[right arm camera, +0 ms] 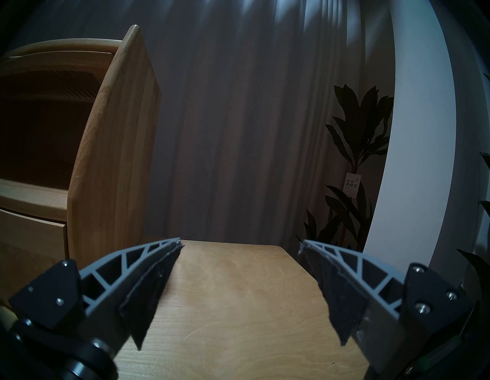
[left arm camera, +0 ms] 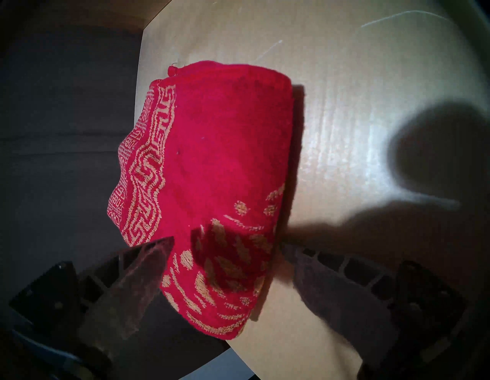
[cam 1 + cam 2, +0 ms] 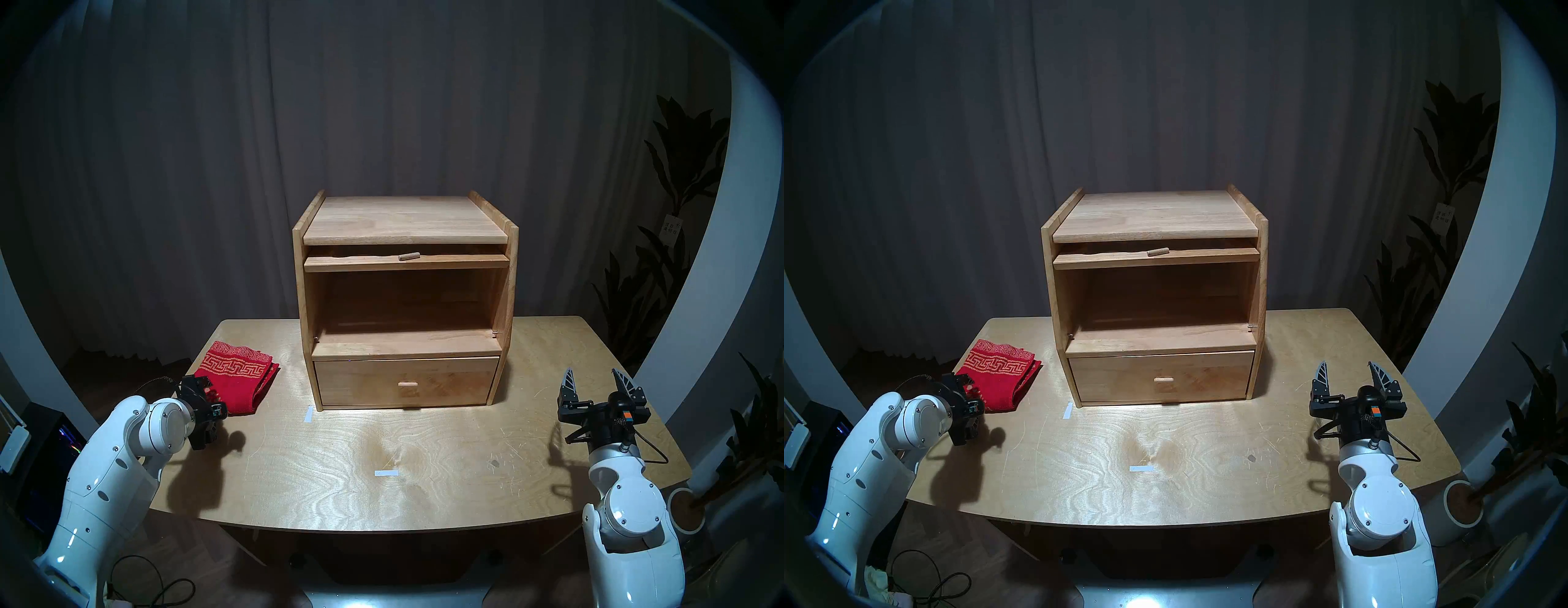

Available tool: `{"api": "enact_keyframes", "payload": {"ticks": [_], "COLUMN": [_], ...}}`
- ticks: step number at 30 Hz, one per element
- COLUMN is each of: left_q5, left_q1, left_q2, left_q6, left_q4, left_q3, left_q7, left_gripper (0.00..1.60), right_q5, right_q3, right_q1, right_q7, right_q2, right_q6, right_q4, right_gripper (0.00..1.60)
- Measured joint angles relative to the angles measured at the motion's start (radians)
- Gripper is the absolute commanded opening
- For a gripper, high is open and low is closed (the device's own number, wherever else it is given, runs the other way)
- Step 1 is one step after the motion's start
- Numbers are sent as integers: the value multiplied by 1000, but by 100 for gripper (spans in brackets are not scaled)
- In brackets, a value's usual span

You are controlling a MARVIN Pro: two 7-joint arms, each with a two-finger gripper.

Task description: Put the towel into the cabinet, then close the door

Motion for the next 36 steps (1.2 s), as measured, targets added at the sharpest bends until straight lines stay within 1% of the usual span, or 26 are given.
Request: {"api": "enact_keyframes", "payload": {"ticks": [3,9,11,12,14,17,23,25,26,29,30,32,33,36], "left_q5": [-4,-37,-64,-90,-130,-194,-362,-405,-440,-493,-523,-554,-585,-637], "left_q1": [-39,-119,-146,-159,-168,-162,-110,-96,-84,-65,-54,-42,-31,-12], "left_q2": [-7,-23,-30,-39,-51,-75,-150,-172,-188,-214,-227,-241,-255,-277], "left_q6": [5,18,22,25,26,21,8,7,7,7,7,7,8,9], "left_q4": [38,90,110,119,126,121,40,16,-4,-36,-53,-73,-92,-119], "left_q3": [23,40,39,31,15,-14,-80,-101,-120,-155,-177,-202,-227,-267], "left_q7": [-27,-92,-118,-132,-144,-148,-162,-166,-170,-174,-177,-180,-183,-190], "left_gripper": [0,0,0,0,0,0,0,0,0,0,0,0,0,0], "right_q5": [0,0,-1,-1,-1,-1,-1,-1,-1,-1,-1,-1,-1,-1], "right_q3": [0,0,0,0,0,0,1,1,1,1,1,1,1,1], "right_q1": [0,0,0,0,0,0,1,1,1,1,1,2,2,2], "right_q7": [0,0,0,1,1,1,2,2,2,2,2,3,3,3], "right_q2": [-1,-3,-3,-4,-4,-5,-6,-6,-6,-6,-6,-7,-7,-7], "right_q6": [0,0,0,0,0,0,0,0,0,0,0,0,0,0], "right_q4": [0,-1,-2,-2,-2,-2,-1,0,1,2,3,4,5,7], "right_gripper": [160,160,160,160,160,160,160,160,160,160,160,160,160,160]}}
